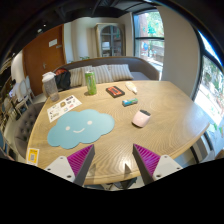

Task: Arrange mouse

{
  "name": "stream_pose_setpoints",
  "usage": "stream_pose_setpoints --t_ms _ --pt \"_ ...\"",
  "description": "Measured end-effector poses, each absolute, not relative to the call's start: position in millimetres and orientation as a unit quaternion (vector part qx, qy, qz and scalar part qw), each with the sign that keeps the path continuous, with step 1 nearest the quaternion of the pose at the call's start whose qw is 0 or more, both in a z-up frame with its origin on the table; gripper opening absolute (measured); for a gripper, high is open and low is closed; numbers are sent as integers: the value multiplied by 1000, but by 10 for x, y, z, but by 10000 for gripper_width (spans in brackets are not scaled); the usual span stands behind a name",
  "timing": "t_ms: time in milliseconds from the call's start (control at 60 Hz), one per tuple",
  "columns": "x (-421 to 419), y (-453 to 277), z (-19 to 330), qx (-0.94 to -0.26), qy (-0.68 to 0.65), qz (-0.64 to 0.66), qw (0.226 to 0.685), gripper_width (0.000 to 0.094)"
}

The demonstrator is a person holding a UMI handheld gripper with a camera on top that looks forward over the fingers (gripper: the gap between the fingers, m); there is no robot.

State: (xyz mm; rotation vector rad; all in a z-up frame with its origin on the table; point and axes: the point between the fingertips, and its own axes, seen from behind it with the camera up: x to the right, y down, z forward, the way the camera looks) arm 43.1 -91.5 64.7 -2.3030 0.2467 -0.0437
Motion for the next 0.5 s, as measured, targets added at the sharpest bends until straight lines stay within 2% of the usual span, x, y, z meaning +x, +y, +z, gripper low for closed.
stream_pose_setpoints --t_ms 150,367,500 --pt "1184 -659 360 -907 99 -23 410 822" --pt "1675 -105 -117 -915 58 7 399 815" --pt "1716 162 -129 -910 35 27 412 807"
